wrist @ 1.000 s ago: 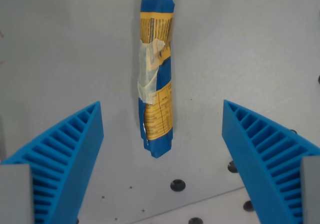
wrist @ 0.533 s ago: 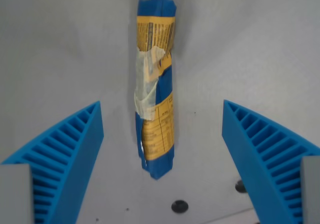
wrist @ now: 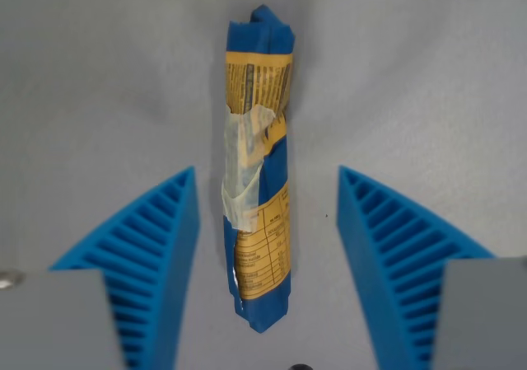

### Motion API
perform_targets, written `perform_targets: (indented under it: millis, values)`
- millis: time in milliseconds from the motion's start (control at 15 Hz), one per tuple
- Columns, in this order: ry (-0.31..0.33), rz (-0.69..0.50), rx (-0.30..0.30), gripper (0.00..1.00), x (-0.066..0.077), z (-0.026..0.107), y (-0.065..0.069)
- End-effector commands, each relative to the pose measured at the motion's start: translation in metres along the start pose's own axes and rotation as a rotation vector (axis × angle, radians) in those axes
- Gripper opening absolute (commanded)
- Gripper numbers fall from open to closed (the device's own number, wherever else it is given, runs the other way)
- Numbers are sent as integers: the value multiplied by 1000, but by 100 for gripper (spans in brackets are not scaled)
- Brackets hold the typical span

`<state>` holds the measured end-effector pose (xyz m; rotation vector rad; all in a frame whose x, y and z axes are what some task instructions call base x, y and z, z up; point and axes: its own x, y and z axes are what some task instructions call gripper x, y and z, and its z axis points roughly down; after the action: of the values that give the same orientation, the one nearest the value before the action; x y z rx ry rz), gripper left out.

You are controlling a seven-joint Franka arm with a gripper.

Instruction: Pick up the blue bag

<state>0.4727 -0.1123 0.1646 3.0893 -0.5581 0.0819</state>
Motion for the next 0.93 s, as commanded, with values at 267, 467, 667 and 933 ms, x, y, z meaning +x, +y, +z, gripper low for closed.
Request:
perform_targets:
  millis: [267, 467, 667, 933]
  values:
    - [76, 10, 38, 0, -2, -1, 3]
    - [76, 10, 38, 0, -2, -1, 3]
    - [76, 10, 38, 0, -2, -1, 3]
    - [57, 9, 36, 0, -5, -21, 3]
